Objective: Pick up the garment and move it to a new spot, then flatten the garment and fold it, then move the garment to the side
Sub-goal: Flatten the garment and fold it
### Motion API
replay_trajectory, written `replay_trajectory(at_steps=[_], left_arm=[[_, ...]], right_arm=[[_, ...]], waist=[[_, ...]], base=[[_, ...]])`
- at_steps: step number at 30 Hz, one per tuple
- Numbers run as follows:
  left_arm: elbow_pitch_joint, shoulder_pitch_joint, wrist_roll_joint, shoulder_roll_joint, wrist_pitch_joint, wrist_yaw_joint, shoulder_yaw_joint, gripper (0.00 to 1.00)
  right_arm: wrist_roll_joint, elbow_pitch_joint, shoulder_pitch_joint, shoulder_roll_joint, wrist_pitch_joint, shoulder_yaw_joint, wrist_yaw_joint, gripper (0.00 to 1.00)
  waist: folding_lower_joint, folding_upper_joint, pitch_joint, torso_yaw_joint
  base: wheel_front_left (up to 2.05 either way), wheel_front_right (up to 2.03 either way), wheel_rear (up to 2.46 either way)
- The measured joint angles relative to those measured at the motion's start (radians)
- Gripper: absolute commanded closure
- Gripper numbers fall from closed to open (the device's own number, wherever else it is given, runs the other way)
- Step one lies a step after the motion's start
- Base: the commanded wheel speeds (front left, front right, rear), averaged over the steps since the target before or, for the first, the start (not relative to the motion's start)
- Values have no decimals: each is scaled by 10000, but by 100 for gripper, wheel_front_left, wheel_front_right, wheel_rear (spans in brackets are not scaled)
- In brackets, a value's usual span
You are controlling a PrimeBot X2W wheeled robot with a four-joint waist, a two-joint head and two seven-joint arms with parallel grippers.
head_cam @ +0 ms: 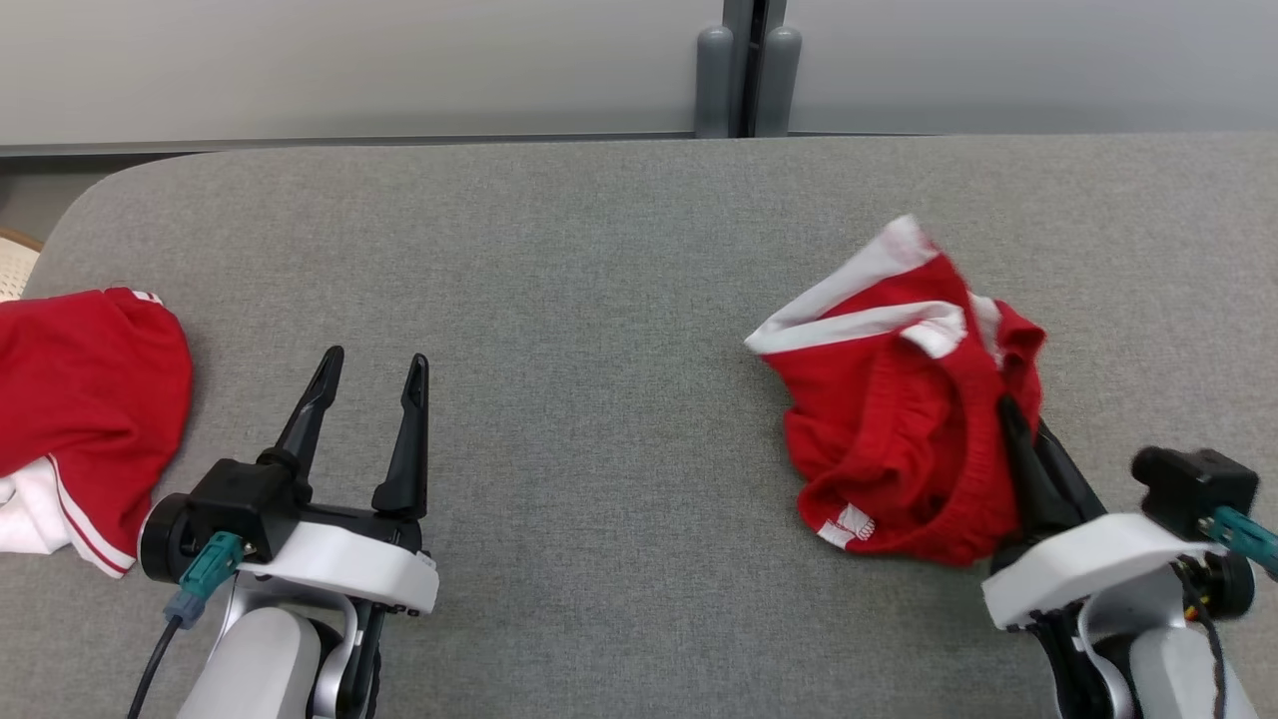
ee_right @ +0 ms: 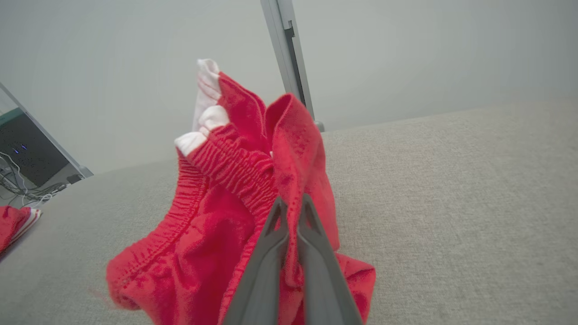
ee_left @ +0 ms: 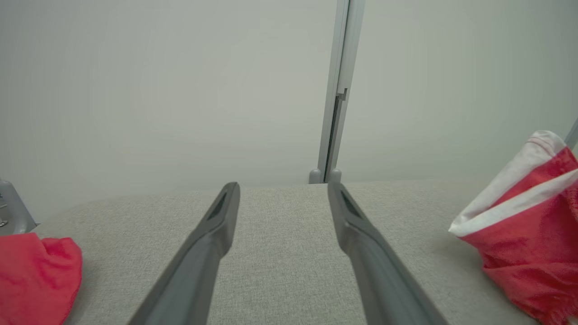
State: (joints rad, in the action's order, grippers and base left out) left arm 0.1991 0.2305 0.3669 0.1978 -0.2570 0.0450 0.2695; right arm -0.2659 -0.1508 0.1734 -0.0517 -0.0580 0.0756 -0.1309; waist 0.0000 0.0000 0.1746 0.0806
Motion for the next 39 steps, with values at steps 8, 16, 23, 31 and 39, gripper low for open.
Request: replay_trajectory(at_steps=[8,16,23,31,39], left_arm=[[-13,-38,33,48,-4,46,-40,0],[-6,-192,38,109,-4,113,-12,0],[-52,-559,25,234,0,240,19,0],[-182,-1230,40,378,107,418,52,0],[-426,-1613,75,493,284,550,81,0]], right_arm=[[-1768,-1369,-595,15,644,-1177,2,0],[52,-754,-511,13,2010,-1319,0,0],[1356,690,-722,-115,1843,-859,0,0],[1356,1396,-1483,-153,989,-173,0,0],[1170,1547,-1795,-82,830,-123,0,0]], waist=[[0,0,71,-238],[0,0,-29,-324],[0,0,-423,-305],[0,0,-1086,-266],[0,0,-1297,-227]], base=[[0,0,0],[0,0,0],[0,0,0],[0,0,0],[0,0,0]])
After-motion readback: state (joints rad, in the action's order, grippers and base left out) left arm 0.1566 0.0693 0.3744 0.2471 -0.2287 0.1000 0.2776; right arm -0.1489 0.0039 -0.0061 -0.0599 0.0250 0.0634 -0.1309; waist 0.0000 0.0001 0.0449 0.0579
